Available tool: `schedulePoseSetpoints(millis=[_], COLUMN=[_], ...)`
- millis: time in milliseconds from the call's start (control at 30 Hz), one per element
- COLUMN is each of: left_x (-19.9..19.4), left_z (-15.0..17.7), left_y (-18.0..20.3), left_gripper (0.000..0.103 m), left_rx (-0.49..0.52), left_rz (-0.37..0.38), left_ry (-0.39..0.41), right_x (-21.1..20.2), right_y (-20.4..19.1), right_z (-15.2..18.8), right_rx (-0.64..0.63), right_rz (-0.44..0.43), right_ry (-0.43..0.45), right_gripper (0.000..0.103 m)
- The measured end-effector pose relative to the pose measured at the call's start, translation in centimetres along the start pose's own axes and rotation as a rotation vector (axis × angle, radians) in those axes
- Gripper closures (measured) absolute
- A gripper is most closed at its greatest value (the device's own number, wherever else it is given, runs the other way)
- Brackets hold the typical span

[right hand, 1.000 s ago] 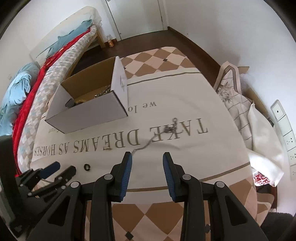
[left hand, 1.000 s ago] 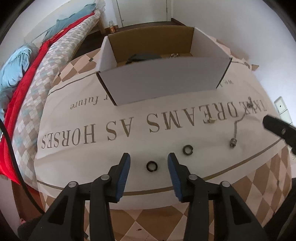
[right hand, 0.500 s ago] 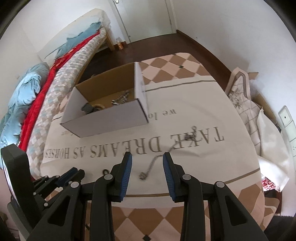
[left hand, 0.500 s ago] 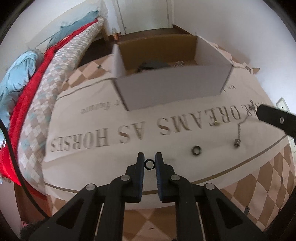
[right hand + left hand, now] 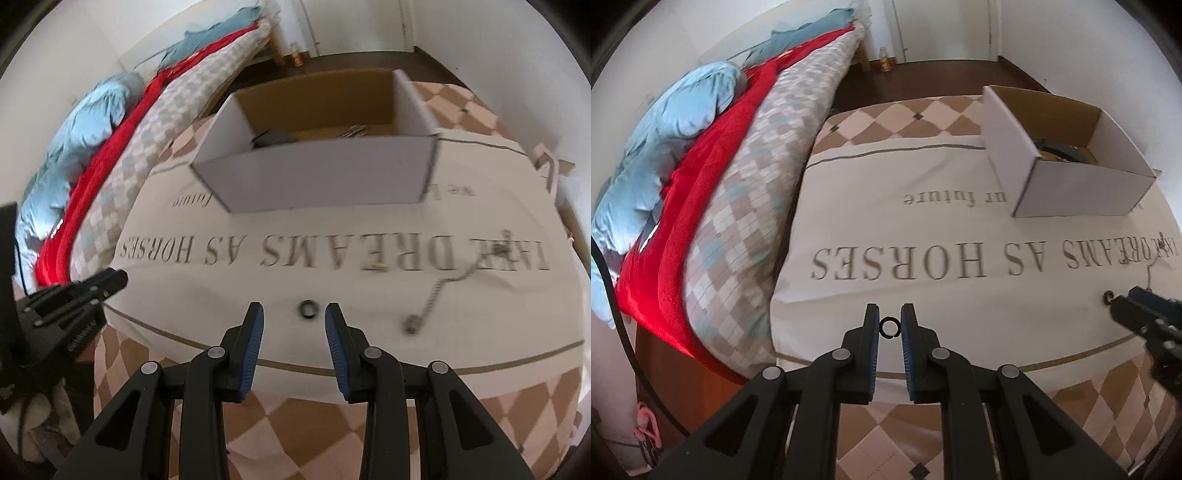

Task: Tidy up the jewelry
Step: 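Close the right gripper on the other small black ring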

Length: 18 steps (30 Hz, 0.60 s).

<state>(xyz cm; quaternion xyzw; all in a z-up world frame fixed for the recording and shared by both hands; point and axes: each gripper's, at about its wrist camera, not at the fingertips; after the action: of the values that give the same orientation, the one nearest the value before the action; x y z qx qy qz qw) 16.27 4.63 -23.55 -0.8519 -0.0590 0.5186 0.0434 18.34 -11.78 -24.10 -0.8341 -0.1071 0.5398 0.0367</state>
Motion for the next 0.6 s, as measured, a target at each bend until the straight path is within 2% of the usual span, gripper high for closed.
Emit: schedulePoseSetpoints(millis=[133, 300, 367, 400, 600], left_x=[0.1, -0.3, -0.4, -0.4, -0.8], left_z=[0.2, 0.1, 0.0, -0.1, -0.4], left_y=[-0.3, -0.1, -0.1, -0.1, -0.4], left_gripper=[0.094, 0.094, 0.094, 0.094, 0.094], left_rx=[-0.006, -0.011, -0.013, -0.014, -0.024], left_rz=[0.002, 0.014, 0.017, 0.019, 0.021], left_ry=[-0.002, 0.001, 0.004, 0.006, 0.016], right_x=[1.4, 1.8, 1.9, 2.3, 2.1], right_y=[-1.1, -1.8, -2.0, -1.9, -1.8], right_z=[0.1, 0.0, 0.0, 0.1, 0.5], right_rx=[-0.028, -0.058, -0.067, -0.061, -0.063], right_rz=[0.025, 0.051, 0.052, 0.043, 0.05], right_ry=[-0.029, -0.019, -0.023, -0.043, -0.021], right_gripper=[0.066, 0.067, 0.077, 0.093, 0.097])
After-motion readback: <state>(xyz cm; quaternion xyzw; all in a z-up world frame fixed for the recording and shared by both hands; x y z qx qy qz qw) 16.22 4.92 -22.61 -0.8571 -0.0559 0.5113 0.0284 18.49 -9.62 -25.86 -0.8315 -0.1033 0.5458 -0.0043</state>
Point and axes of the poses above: each gripper's, at about its wrist camera, not at the fingertips, and x roughly the way its jaws point, y to its right, z to its underside, and after that the axes turned 6 degrees about -x, right-handed
